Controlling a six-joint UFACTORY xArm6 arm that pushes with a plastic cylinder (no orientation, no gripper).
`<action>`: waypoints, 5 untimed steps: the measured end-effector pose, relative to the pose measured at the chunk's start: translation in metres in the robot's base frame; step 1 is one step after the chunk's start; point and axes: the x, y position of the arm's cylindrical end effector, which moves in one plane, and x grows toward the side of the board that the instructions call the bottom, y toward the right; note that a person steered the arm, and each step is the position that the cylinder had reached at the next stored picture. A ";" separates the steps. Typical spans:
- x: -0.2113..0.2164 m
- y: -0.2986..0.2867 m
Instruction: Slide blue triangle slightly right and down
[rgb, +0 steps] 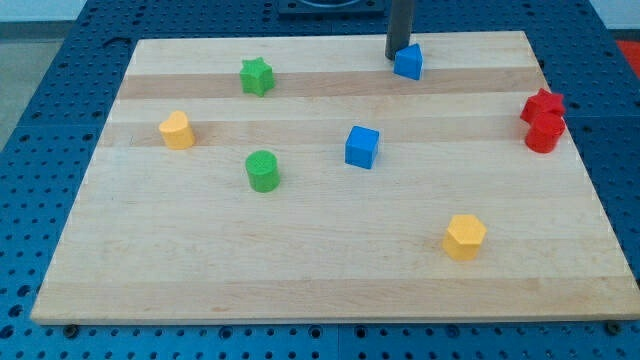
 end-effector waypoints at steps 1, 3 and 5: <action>0.011 0.000; 0.026 0.008; 0.033 0.020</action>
